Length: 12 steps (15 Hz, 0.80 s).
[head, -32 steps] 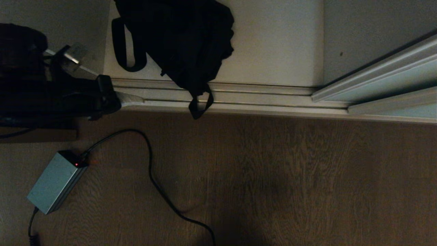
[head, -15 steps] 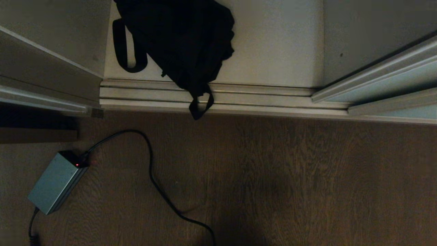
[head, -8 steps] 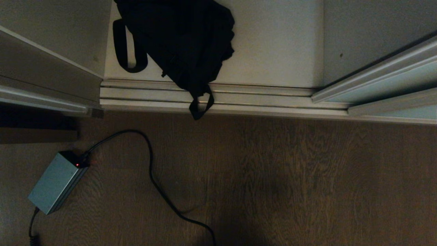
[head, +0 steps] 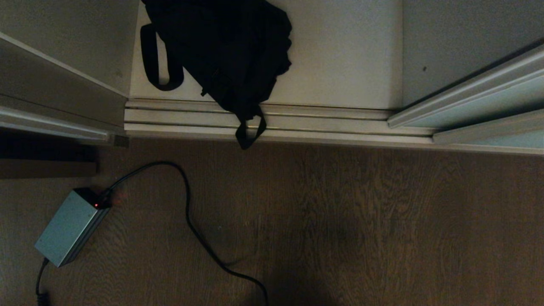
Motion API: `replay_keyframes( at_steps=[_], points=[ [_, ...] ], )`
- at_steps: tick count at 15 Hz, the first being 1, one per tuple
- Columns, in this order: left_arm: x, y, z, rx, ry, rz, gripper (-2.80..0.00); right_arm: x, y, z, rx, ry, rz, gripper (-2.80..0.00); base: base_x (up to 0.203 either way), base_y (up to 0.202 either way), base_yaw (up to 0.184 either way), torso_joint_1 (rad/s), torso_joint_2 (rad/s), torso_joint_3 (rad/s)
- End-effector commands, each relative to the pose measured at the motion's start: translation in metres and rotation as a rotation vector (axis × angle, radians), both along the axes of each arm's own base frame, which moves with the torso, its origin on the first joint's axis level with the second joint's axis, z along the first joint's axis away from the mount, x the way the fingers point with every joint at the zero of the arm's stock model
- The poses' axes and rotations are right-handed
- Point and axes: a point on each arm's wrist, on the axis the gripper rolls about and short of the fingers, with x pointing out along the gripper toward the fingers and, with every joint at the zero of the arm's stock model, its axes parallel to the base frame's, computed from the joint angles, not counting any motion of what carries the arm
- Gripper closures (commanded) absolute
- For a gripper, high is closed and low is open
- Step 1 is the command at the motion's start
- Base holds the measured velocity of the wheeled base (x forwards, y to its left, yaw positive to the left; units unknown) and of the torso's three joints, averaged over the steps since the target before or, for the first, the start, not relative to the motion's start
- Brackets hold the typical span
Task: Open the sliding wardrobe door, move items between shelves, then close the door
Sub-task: Close the door
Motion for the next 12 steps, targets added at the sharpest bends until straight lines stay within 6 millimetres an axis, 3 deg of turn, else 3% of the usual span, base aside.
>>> replay_keyframes(
  at_steps=[1,12],
  points=[
    [0.0018,0.0002,-0.0058,-0.083,0.043,0.009,0.0,-0.0003,0.0,-0.0001,0.0,-0.004,0.0,0.0,0.0,0.0,0.0,0.0,0.0,0.0],
    [0.0017,0.001,-0.0062,-0.106,0.048,0.042,0.0,-0.0003,0.0,-0.0001,0.0,-0.004,0.0,0.0,0.0,0.0,0.0,0.0,0.0,0.0]
  ],
)
